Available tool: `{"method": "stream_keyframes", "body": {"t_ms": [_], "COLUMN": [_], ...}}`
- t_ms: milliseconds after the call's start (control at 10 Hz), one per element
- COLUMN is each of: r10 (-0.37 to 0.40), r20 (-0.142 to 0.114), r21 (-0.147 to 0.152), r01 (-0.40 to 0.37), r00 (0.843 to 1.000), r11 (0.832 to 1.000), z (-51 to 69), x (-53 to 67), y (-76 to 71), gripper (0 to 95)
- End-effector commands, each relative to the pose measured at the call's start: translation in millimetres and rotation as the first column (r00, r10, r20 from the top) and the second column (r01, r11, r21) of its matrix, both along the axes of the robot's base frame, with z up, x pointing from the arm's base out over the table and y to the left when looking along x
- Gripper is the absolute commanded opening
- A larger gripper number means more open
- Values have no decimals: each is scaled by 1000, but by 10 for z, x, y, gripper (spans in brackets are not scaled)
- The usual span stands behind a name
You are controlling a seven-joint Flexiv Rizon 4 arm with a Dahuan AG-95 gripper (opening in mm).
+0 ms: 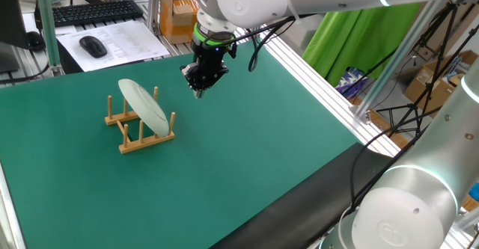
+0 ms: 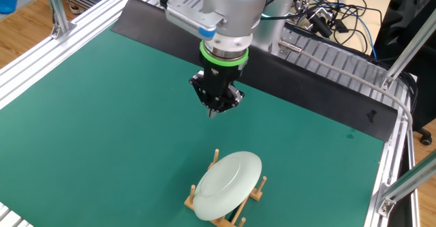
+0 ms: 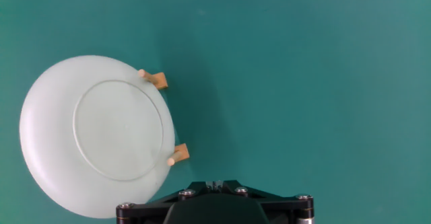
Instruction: Take the dish off the dish rack
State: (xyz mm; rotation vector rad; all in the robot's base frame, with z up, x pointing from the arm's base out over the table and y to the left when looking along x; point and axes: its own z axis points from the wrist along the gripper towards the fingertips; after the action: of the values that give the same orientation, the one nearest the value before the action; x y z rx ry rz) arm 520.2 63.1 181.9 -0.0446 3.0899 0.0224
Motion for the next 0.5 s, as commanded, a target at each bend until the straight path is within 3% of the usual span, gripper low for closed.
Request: {"method": "stream_keyframes", "body": {"t_ms": [100, 300, 400, 500], "r10": [22, 10, -15, -8], "r20": [-1, -2, -2, 15], "r21": [39, 29, -2, -37], "r01": [-22, -10, 15, 8], "r00": [1000, 1000, 1000, 1000], "r11": [999, 1000, 1000, 999], "z": [6, 6, 6, 6], "x": [15, 15, 15, 15], "y": [10, 10, 10, 10], "gripper": [0, 0, 0, 0]}}
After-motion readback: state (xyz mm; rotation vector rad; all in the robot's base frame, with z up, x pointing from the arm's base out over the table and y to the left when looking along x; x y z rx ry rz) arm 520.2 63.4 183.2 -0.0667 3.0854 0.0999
